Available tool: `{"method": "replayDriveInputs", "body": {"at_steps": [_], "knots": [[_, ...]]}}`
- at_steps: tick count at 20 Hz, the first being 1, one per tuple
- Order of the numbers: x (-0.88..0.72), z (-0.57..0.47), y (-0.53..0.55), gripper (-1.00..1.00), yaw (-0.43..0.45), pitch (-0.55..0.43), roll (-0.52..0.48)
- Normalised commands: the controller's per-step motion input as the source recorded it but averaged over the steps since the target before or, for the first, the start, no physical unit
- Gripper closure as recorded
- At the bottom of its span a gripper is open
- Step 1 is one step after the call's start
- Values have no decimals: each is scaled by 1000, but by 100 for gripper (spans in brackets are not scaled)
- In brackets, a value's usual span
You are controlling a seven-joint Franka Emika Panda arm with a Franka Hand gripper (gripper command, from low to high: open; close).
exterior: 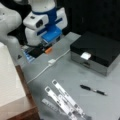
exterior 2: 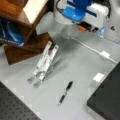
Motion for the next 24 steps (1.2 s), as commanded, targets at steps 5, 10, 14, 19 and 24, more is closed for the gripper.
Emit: {"method": "replayDriveInputs", "body": {"at_steps": [5,10,14,19,24], "knots": [[-27,41,-46,-100,39,92,-283],[-37,179,-80,-100,12,241,-519],[89,196,-5,-100,-29,259,-525],[255,171,7,-100,-51,279,-457],[392,223,-94,-100,-53,338,-511]]}}
